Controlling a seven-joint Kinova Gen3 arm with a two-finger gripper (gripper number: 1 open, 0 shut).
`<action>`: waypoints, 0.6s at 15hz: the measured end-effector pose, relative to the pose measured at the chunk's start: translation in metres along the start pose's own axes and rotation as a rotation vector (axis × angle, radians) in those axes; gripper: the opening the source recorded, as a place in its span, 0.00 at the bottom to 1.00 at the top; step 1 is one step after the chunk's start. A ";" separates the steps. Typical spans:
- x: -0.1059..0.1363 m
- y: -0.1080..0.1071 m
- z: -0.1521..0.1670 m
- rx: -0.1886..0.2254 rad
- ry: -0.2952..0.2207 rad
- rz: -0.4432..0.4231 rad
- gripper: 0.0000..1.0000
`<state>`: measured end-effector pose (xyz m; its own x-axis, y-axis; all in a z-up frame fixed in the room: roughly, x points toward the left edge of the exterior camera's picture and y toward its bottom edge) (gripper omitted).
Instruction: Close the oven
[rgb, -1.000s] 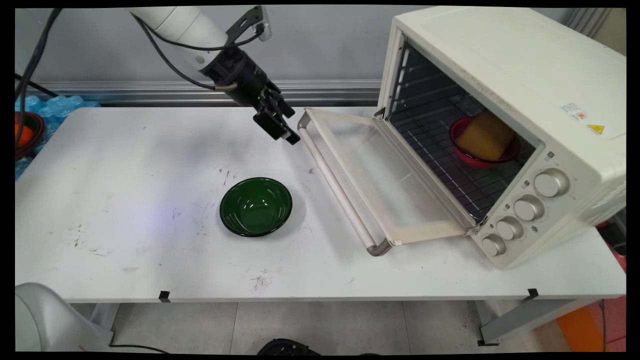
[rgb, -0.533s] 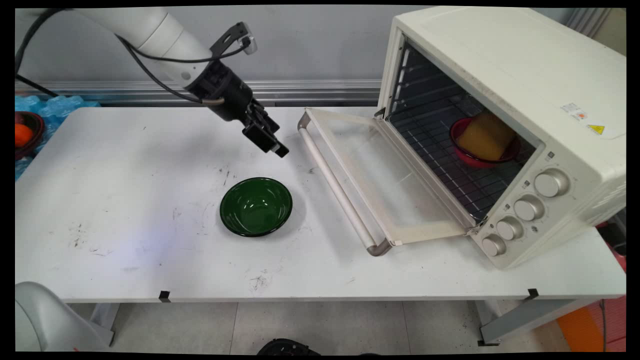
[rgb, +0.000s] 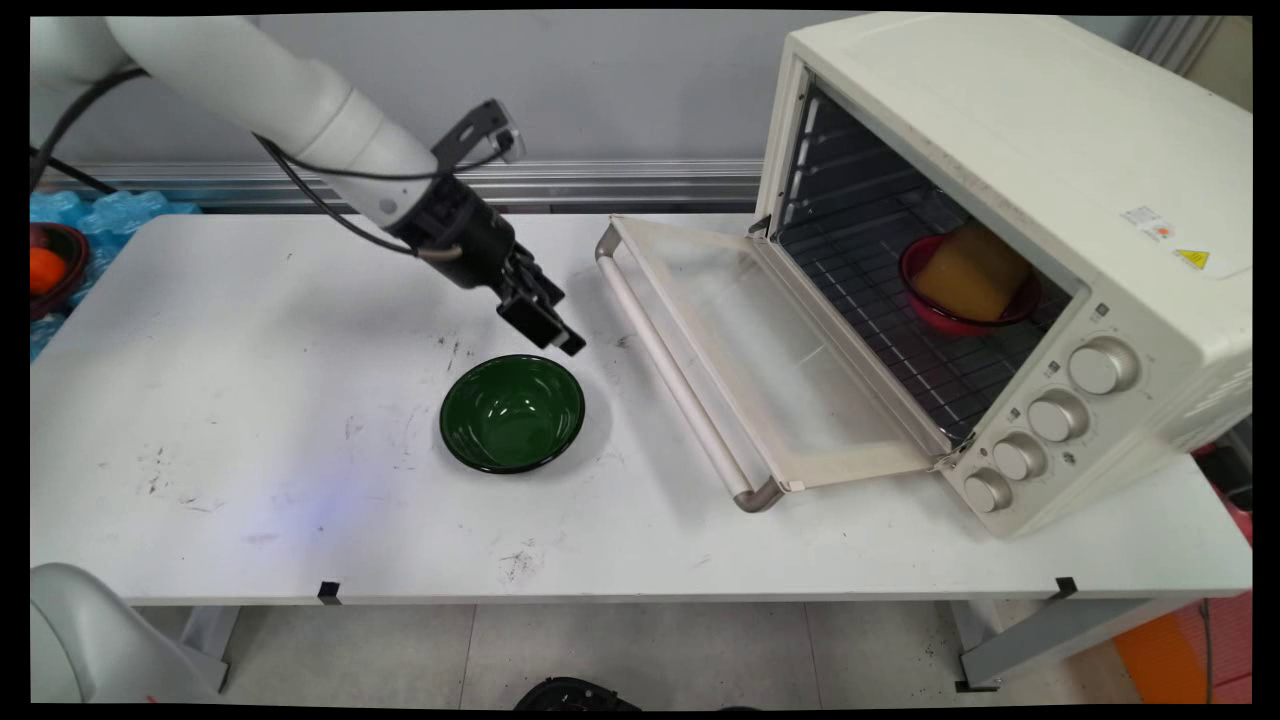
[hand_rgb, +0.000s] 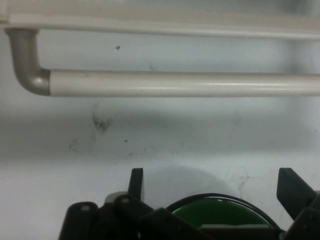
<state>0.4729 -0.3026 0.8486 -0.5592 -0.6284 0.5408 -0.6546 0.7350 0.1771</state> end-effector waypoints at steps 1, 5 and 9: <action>-0.002 0.002 0.005 -0.001 -0.001 0.001 1.00; -0.008 0.011 0.028 0.000 -0.001 0.003 1.00; -0.012 0.017 0.048 0.007 0.002 0.005 1.00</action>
<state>0.4438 -0.2946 0.8063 -0.5614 -0.6240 0.5435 -0.6553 0.7363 0.1687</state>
